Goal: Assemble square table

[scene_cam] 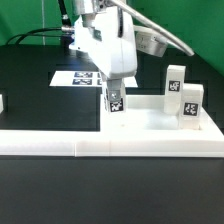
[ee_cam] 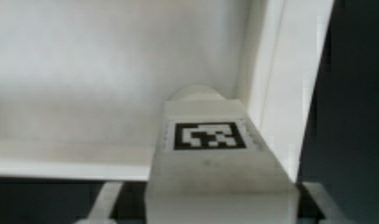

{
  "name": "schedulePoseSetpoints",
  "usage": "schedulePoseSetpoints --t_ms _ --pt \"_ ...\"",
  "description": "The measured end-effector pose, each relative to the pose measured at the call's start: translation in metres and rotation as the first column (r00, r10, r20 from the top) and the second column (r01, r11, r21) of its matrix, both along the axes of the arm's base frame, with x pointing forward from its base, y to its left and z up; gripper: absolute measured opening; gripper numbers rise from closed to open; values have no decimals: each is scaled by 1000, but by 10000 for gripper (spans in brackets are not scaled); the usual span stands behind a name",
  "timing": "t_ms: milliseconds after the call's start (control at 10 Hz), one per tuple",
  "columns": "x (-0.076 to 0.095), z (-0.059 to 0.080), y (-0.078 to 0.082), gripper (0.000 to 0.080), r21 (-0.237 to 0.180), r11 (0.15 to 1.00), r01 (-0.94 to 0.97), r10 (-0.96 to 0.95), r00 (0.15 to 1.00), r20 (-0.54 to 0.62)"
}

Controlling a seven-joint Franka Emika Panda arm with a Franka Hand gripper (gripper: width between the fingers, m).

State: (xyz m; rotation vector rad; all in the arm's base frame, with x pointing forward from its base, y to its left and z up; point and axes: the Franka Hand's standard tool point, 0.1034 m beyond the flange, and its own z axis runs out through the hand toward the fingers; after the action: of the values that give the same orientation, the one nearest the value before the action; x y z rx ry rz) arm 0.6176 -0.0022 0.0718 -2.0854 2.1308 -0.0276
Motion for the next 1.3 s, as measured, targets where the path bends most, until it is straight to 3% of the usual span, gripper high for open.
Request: schedulePoseSetpoints --t_ms 300,400,500,600,700,800,1300 --pt "0 0 3 290 20 985 171 -171 985 -19" --pt "0 -1 3 367 26 973 230 -229 973 -27" --pt "0 -1 2 504 18 986 164 -164 986 -19" --pt "0 -1 2 504 15 990 143 -142 990 -16" --pt "0 -1 -1 618 -17 998 -68 68 998 13" --pt "0 1 2 641 -45 963 -267 269 963 29" --pt "0 0 1 649 -104 813 -574 579 815 30"
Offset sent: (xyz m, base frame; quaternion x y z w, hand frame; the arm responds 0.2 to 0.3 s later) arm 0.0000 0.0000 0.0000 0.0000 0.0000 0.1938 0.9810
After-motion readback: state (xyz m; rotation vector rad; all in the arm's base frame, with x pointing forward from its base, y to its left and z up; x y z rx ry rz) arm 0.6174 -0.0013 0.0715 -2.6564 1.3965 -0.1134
